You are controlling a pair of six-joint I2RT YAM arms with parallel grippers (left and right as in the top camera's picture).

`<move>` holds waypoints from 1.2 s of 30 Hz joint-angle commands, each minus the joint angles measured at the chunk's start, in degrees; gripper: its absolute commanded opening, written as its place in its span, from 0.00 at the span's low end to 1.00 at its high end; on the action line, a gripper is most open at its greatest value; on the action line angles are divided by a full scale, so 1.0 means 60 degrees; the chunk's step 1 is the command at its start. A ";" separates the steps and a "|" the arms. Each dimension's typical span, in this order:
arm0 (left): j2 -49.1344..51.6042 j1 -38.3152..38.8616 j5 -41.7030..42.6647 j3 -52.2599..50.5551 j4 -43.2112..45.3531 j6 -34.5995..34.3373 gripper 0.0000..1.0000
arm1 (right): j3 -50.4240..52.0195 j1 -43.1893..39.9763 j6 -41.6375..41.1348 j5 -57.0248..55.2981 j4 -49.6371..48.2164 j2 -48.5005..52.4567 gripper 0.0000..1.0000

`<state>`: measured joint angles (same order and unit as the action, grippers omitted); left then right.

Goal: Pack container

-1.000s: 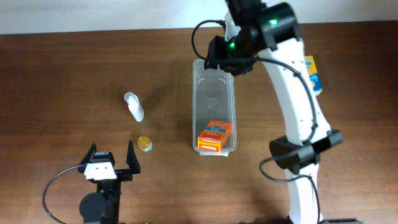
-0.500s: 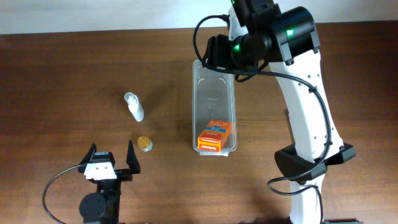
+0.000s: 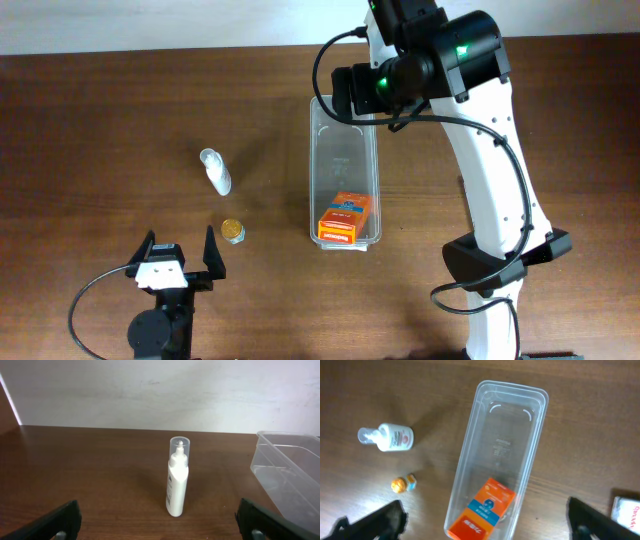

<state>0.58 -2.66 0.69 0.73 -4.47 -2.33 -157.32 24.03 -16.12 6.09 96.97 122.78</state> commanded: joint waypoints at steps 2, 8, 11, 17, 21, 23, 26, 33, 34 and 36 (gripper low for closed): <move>-0.0047 -0.0040 0.0142 -0.0036 -0.0018 0.0186 1.00 | 0.0098 -0.0146 -0.0696 -0.0568 0.0066 -0.0739 0.78; -0.0047 -0.0040 0.0142 -0.0036 -0.0018 0.0186 0.99 | 0.1188 -0.0146 -0.1162 -0.1137 0.0066 -0.2237 0.78; -0.0047 -0.0040 0.0142 -0.0036 -0.0018 0.0186 0.99 | 0.2761 -0.0146 -0.1501 -0.1486 0.0066 -0.3322 0.67; -0.0047 -0.0040 0.0142 -0.0036 -0.0022 0.0186 0.99 | 0.5829 -0.0091 -0.1796 -0.0426 0.0062 -0.4827 0.31; -0.0047 -0.0040 0.0142 -0.0036 -0.0018 0.0186 0.99 | 0.6029 0.0219 -0.1789 0.0969 0.0062 -0.4754 0.18; -0.0047 -0.0040 0.0142 -0.0036 -0.0018 0.0186 0.99 | 0.6186 0.0499 -0.1796 0.1162 0.0062 -0.4750 0.16; -0.0047 -0.0040 0.0142 -0.0036 -0.0018 0.0186 0.99 | 0.6699 0.0900 -0.1840 0.1169 0.0062 -0.4739 0.16; -0.0047 -0.0040 0.0142 -0.0036 -0.0018 0.0186 1.00 | 0.8648 0.1260 -0.1902 0.1140 0.0036 -0.4441 0.09; -0.0047 -0.0040 0.0142 -0.0036 -0.0018 0.0186 1.00 | 0.8768 0.1260 -0.1898 0.1140 -0.0026 -0.4390 0.09; -0.0047 -0.0040 0.0142 -0.0036 -0.0018 0.0186 0.99 | 0.8965 0.1264 -0.1883 0.1180 -0.0273 -0.4335 0.10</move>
<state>0.58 -2.66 0.71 0.73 -4.47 -2.33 -105.19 31.22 -27.20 12.25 96.68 96.16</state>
